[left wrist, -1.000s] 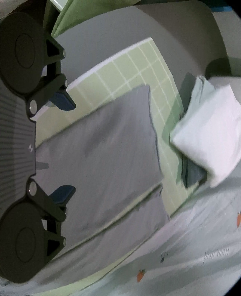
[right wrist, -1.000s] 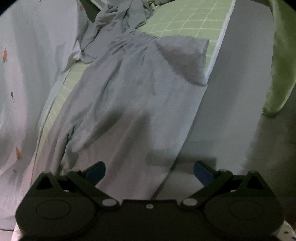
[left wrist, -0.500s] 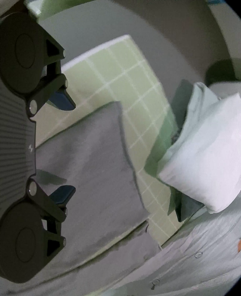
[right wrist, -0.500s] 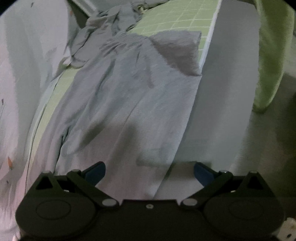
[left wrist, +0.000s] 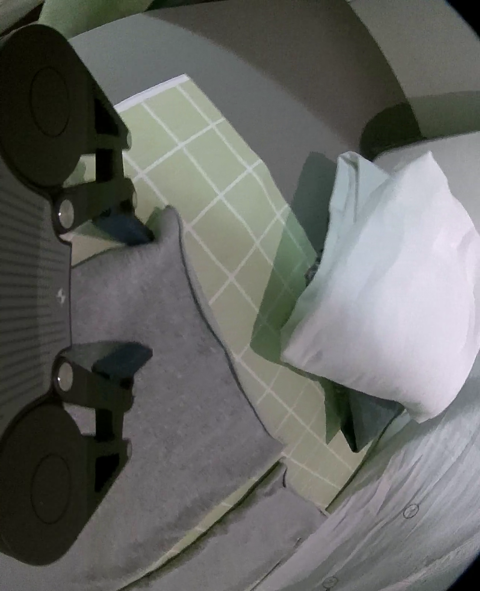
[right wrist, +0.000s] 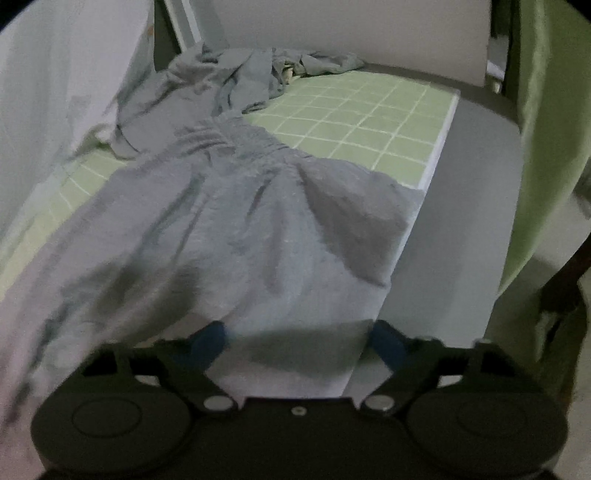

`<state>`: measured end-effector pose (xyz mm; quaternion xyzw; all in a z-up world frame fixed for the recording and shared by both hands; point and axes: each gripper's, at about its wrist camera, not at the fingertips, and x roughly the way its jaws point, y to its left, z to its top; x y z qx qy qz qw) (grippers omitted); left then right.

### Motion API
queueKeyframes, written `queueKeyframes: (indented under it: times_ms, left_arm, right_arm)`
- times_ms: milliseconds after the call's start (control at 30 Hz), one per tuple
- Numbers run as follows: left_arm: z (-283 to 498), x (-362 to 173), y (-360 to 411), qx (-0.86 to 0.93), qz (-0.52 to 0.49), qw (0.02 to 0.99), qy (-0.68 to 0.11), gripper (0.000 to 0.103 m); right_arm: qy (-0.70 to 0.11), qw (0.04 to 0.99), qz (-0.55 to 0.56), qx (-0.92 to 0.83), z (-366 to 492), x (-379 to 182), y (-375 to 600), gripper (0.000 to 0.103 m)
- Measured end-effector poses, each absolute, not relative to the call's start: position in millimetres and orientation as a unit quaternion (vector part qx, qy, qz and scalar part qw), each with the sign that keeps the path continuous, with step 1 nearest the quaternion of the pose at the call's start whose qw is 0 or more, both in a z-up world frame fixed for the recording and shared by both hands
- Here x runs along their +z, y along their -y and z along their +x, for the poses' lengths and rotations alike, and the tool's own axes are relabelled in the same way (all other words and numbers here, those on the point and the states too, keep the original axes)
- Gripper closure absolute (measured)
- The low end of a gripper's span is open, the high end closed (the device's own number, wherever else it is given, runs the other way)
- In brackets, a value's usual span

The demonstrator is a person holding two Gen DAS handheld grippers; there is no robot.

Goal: Fold clothes

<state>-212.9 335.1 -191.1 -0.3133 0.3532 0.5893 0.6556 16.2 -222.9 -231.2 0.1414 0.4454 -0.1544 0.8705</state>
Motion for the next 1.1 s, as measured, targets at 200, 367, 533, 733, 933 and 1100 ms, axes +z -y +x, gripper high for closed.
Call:
queueKeyframes:
  times_ms: [200, 367, 533, 733, 933, 1100]
  left_arm:
    - [-204.0, -187.4, -343.5, 0.589, -0.323, 0.660, -0.336, 0.099]
    - [-208.4, -160.0, -344.4, 0.613, -0.324, 0.657, -0.295, 0.100]
    - [-222.0, -112.0, -331.3, 0.639, -0.320, 0.653, -0.250, 0.100]
    - [-231.3, -17.1, -301.0, 0.669, -0.284, 0.664, -0.177, 0.100]
    - [-223.0, 2.3, -280.6, 0.690, -0.271, 0.655, -0.146, 0.100]
    - [-219.6, 1.2, -262.4, 0.698, -0.263, 0.647, -0.158, 0.100]
  right_arm:
    - [-0.436, 0.872, 0.134, -0.175, 23.2, -226.3, 228.7, 0.101]
    - [-0.413, 0.875, 0.166, -0.188, 13.9, -204.4, 245.7, 0.102]
    - [-0.376, 0.893, 0.184, -0.169, -7.8, -155.3, 254.7, 0.102]
    - [-0.283, 0.933, 0.190, -0.118, -25.3, -61.7, 248.7, 0.102]
    - [-0.282, 0.941, 0.148, -0.116, 0.0, -65.1, 253.8, 0.102]
    - [-0.295, 0.927, 0.200, -0.116, -1.5, -65.9, 274.6, 0.102]
